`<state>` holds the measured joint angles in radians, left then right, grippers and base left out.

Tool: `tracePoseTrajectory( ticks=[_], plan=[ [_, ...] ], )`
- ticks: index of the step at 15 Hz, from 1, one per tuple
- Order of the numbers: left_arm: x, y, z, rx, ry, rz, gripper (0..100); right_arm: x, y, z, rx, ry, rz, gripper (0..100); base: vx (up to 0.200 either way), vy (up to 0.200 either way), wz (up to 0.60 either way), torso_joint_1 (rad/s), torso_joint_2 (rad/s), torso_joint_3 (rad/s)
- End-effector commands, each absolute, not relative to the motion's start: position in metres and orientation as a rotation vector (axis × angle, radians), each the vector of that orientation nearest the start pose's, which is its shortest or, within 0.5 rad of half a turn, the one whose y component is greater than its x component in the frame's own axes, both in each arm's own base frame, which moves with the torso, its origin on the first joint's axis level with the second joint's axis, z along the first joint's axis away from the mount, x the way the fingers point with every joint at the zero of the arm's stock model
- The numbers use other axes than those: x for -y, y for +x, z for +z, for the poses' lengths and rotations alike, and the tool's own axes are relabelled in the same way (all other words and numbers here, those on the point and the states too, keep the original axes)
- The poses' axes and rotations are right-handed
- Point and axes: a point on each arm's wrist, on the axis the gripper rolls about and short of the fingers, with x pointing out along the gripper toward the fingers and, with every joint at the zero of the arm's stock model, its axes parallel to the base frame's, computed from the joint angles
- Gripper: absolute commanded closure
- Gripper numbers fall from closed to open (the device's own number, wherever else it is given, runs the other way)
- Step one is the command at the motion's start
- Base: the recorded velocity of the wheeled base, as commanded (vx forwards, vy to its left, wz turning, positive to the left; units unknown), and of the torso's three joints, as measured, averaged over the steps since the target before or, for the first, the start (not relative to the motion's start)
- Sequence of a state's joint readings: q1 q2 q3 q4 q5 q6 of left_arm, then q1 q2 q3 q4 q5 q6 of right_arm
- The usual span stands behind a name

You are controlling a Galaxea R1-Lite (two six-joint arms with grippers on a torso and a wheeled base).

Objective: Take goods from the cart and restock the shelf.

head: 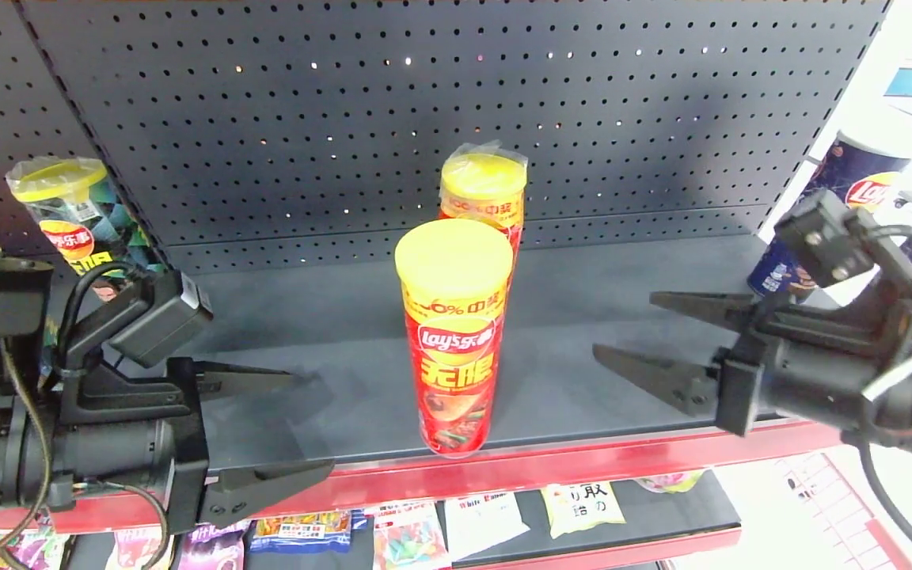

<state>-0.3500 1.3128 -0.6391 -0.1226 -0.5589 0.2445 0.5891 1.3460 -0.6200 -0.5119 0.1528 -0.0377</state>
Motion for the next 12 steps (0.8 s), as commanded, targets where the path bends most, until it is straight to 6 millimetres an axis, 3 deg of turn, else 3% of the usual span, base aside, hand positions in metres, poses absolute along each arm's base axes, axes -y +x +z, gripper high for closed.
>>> tracePoseTrajectory(
  ticks=[1, 4, 12],
  plan=[
    [0.079, 0.181, 0.182, -0.481, 0.189, -0.920, 0, -0.092, 0.132, 0.201, -0.171, -0.078, 0.739, 0, 0.000, 0.000, 0.00, 0.000, 0.00, 0.000],
    [0.093, 0.185, 0.173, -0.513, 0.261, -0.927, 0, -0.077, 0.110, 0.186, -0.175, -0.083, 0.698, 0, 0.000, 0.000, 0.00, 0.000, 0.00, 0.000],
    [0.125, 0.214, 0.167, -0.550, 0.299, -0.970, 0, -0.061, 0.107, 0.193, -0.134, -0.016, 0.595, 0, 0.000, 0.000, 0.00, 0.000, 0.00, 0.000]
  ],
)
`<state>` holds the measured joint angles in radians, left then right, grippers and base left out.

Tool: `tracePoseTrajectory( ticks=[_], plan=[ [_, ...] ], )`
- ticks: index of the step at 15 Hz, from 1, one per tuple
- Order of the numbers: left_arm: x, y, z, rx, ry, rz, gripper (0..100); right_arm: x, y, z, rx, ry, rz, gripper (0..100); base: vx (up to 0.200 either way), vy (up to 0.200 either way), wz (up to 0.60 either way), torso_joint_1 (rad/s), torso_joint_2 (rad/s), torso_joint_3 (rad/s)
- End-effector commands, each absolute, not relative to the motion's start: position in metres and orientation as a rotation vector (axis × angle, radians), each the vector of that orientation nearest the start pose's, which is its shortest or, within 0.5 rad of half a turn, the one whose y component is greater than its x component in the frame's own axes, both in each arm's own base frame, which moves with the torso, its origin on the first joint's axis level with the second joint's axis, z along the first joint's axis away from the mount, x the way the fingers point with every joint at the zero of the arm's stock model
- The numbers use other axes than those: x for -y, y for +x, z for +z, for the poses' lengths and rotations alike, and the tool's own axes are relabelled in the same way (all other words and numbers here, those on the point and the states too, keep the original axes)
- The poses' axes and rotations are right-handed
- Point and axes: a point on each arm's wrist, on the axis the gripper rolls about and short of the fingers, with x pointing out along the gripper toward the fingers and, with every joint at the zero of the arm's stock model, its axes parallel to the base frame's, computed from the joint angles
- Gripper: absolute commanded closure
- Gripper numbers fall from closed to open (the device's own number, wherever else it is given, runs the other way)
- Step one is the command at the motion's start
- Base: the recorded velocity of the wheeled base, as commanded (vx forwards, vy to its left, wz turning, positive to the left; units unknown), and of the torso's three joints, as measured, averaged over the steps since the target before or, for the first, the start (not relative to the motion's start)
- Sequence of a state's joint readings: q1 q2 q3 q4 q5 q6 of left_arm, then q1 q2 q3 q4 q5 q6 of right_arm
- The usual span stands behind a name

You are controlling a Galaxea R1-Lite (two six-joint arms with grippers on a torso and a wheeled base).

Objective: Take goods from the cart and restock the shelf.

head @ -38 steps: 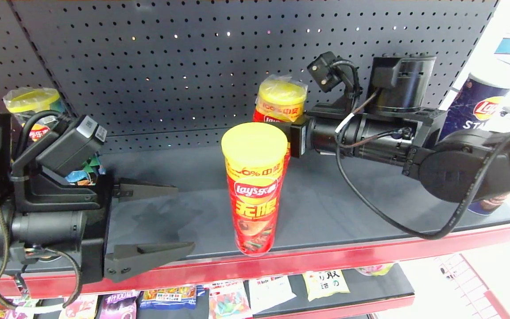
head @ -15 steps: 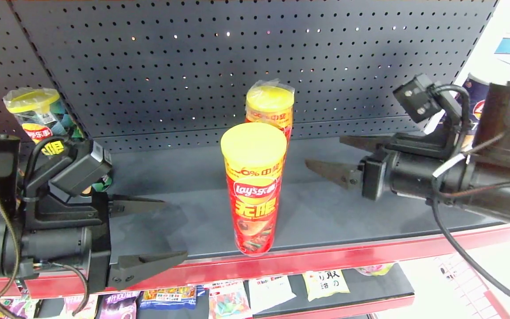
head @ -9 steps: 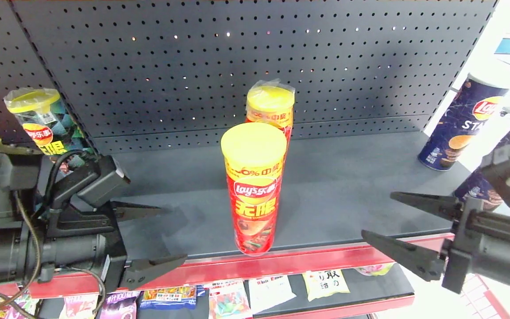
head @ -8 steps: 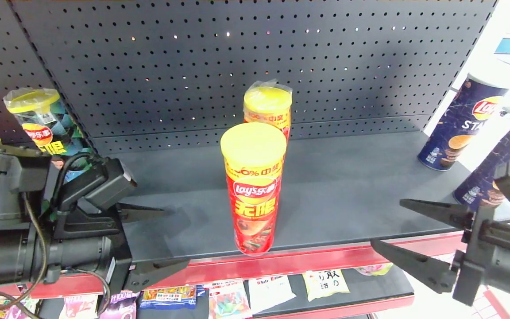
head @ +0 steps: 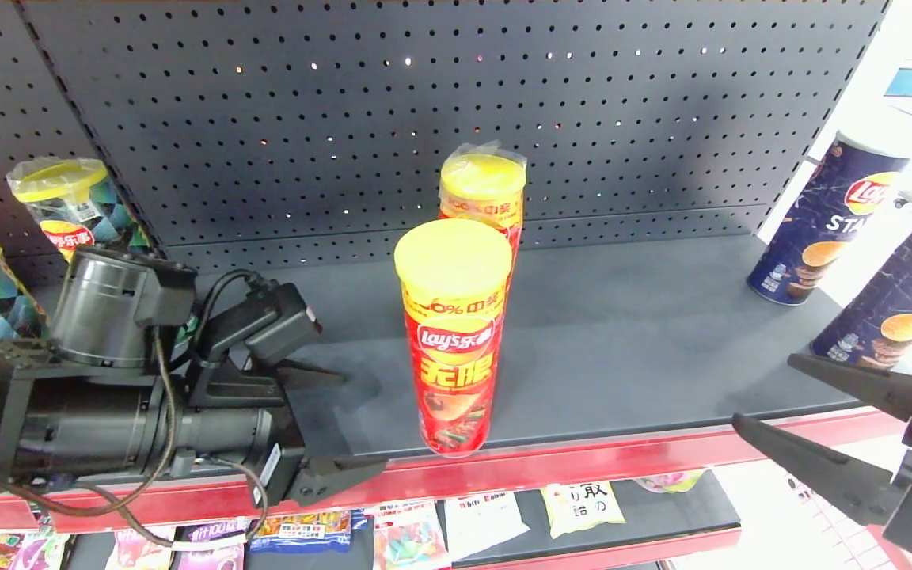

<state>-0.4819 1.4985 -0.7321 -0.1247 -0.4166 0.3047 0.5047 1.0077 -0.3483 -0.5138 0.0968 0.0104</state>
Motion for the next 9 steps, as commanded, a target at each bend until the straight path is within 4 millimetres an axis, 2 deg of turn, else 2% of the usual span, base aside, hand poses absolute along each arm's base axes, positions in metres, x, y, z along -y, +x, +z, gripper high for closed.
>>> tracePoseTrajectory(
  ticks=[1, 5, 9],
  plan=[
    [0.132, 0.218, 0.168, -0.545, 0.309, -0.976, 0, -0.059, 0.106, 0.194, -0.127, -0.010, 0.586, 0, 0.000, 0.000, 0.00, 0.000, 0.00, 0.000],
    [0.144, 0.227, 0.166, -0.548, 0.326, -0.977, 0, -0.056, 0.107, 0.196, -0.118, -0.005, 0.563, 0, 0.000, 0.000, 0.00, 0.000, 0.00, 0.000],
    [0.137, 0.228, 0.166, -0.549, 0.320, -0.950, 0, -0.056, 0.107, 0.197, -0.113, -0.004, 0.560, 0, 0.000, 0.000, 0.00, 0.000, 0.00, 0.000]
  ],
)
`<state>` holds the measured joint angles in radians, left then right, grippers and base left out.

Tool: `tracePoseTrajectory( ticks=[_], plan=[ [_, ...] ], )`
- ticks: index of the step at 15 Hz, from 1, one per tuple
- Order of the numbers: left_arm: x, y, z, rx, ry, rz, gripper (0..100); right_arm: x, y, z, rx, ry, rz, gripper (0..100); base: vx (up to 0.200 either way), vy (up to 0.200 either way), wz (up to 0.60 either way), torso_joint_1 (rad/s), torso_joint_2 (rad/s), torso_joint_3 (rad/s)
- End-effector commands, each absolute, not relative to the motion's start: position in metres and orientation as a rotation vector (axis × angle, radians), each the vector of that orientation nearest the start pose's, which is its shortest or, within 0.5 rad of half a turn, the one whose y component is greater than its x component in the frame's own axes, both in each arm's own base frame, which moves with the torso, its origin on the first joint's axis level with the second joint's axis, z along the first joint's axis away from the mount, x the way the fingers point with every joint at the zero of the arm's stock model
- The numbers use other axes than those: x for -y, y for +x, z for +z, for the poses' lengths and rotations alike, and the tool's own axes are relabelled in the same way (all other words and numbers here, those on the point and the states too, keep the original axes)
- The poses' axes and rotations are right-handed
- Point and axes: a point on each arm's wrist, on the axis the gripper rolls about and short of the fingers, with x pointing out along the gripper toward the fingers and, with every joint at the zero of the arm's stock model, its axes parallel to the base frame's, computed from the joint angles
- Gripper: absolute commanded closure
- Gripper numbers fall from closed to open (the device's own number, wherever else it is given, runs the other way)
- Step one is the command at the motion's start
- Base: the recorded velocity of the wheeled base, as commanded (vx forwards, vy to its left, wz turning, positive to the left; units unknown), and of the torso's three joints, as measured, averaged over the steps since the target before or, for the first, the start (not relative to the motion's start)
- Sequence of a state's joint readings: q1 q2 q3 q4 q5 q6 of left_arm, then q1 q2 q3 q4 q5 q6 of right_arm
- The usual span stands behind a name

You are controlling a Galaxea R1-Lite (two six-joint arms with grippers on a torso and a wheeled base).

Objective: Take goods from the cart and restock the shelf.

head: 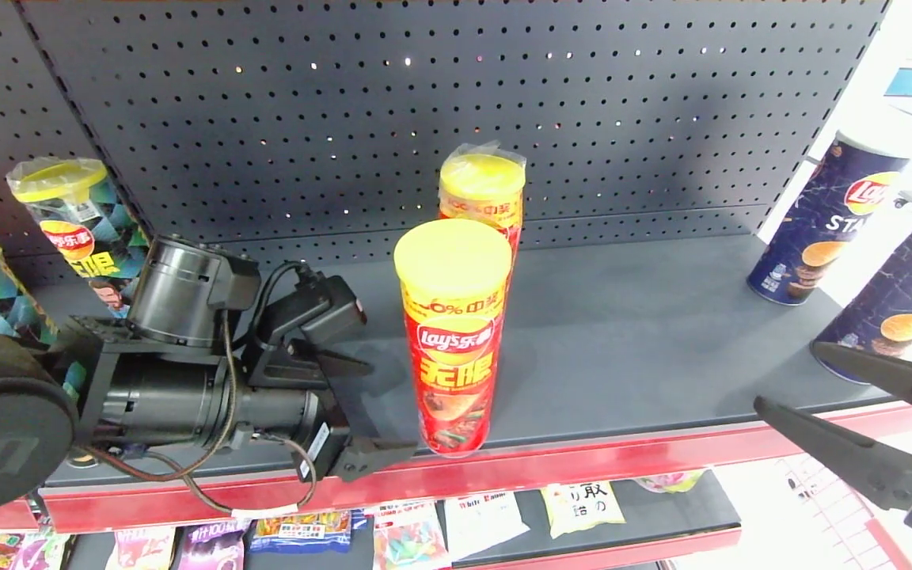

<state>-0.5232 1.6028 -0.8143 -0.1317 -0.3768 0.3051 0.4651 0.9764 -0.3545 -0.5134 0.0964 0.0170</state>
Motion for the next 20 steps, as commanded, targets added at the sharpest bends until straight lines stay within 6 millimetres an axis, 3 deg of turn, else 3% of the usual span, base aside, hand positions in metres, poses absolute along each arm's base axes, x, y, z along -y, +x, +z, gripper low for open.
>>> tracePoseTrajectory(
  ticks=[1, 20],
  plan=[
    [0.134, 0.230, 0.166, -0.551, 0.325, -0.925, 0, -0.056, 0.107, 0.197, -0.113, -0.004, 0.560, 0, 0.000, 0.000, 0.00, 0.000, 0.00, 0.000],
    [0.153, 0.258, 0.158, -0.492, 0.360, -0.893, 0, -0.053, 0.109, 0.199, -0.109, 0.001, 0.531, 0, 0.000, 0.000, 0.00, 0.000, 0.00, 0.000]
  ],
)
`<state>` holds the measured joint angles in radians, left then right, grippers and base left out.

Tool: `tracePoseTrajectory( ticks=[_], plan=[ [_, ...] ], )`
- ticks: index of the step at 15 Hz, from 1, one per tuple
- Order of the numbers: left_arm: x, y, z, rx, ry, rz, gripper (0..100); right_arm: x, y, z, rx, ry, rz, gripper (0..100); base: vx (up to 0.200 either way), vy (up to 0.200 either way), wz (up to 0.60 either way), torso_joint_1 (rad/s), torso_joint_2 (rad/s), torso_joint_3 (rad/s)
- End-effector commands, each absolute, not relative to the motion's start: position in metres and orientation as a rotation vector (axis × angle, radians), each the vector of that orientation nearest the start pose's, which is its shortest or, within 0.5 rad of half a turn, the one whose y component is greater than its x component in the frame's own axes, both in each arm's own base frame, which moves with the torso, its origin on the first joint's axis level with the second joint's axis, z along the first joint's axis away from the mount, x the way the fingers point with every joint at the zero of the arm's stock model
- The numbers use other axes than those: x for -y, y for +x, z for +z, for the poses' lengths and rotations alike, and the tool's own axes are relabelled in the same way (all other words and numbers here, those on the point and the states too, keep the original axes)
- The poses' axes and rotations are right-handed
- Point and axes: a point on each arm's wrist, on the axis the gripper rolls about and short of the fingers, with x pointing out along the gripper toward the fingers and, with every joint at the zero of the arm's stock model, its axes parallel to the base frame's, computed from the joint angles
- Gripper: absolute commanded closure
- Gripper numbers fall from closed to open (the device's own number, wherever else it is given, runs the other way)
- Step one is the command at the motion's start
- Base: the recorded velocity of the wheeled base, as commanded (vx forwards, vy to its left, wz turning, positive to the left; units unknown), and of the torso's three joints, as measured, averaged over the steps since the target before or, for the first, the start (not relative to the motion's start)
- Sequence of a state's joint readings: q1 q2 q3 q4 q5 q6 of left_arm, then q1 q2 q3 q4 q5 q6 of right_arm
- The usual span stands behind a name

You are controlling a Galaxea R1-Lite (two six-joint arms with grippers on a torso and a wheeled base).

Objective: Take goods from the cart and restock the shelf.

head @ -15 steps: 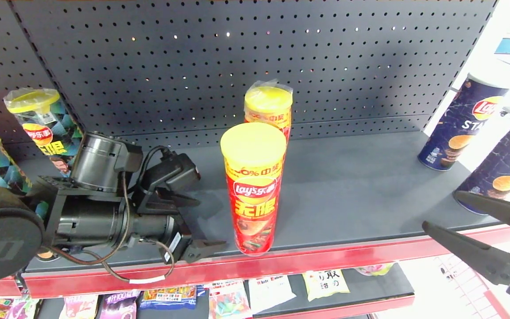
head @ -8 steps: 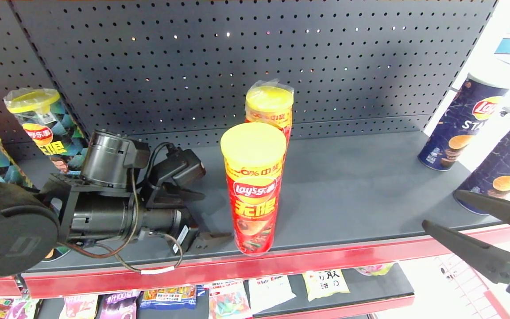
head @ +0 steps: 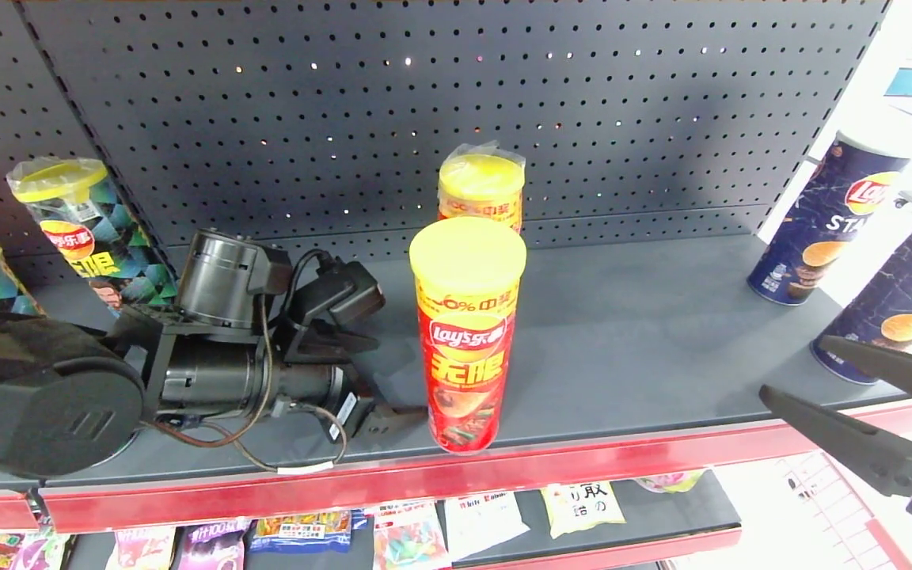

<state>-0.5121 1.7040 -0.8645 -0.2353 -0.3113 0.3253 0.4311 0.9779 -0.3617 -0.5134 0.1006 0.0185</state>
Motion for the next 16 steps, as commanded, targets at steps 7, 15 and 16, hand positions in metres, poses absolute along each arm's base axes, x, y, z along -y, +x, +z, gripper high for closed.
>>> tracePoseTrajectory(
  ticks=[7, 15, 16],
  plan=[
    [0.134, 0.222, 0.180, -0.443, 0.349, -0.863, 0, -0.052, 0.108, 0.199, -0.106, 0.001, 0.529, 0, 0.000, 0.000, 0.00, 0.000, 0.00, 0.000],
    [-0.029, -0.068, 0.151, -0.413, 0.210, -0.453, 0, 0.005, -0.022, 0.140, -0.179, -0.007, 0.247, 0, 0.000, 0.000, 0.00, 0.000, 0.00, 0.000],
    [-0.033, -0.086, 0.136, -0.421, 0.163, -0.353, 0, 0.009, -0.044, 0.130, -0.183, -0.005, 0.150, 0, 0.000, 0.000, 0.00, 0.000, 0.00, 0.000]
  ],
)
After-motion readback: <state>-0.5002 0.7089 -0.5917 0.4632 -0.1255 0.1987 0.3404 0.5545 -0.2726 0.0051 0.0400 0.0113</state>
